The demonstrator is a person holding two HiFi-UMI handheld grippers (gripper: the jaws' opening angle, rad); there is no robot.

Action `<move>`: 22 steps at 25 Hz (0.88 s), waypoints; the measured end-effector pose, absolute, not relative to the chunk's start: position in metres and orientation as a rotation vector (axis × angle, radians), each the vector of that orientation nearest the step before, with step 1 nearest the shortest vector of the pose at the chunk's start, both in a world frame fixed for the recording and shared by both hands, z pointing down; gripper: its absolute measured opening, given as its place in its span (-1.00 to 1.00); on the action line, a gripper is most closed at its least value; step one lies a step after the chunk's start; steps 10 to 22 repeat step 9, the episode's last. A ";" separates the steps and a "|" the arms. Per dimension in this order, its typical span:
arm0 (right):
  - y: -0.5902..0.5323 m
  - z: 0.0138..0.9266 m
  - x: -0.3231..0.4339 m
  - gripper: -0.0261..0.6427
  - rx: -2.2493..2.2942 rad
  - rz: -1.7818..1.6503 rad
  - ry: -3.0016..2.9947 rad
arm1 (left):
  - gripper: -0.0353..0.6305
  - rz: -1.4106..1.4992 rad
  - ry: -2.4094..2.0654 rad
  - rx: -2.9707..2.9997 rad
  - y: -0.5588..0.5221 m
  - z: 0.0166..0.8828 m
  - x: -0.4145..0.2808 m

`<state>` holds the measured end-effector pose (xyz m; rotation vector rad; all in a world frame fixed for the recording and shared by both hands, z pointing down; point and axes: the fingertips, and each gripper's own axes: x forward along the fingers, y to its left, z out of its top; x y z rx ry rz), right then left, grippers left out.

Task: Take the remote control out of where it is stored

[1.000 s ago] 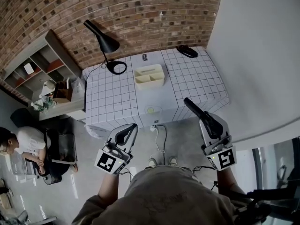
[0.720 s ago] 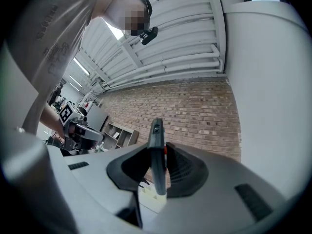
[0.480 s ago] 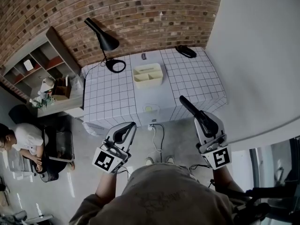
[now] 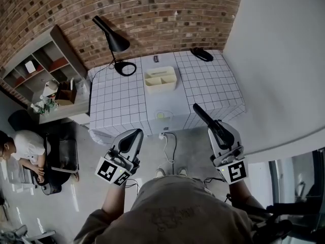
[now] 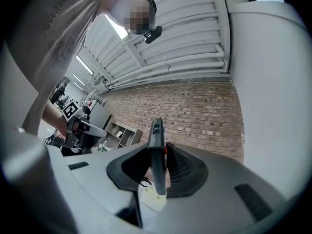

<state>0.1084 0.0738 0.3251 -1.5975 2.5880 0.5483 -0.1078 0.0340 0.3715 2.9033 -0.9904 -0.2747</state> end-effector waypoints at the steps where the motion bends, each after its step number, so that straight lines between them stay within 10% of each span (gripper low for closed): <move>1: 0.074 0.325 0.108 -0.65 -1.595 0.547 2.588 | -0.88 -0.285 -0.999 2.890 0.032 0.371 -0.111; 22: 0.073 0.330 0.105 -0.65 -1.590 0.529 2.597 | -0.88 -0.229 -1.014 2.912 0.030 0.376 -0.112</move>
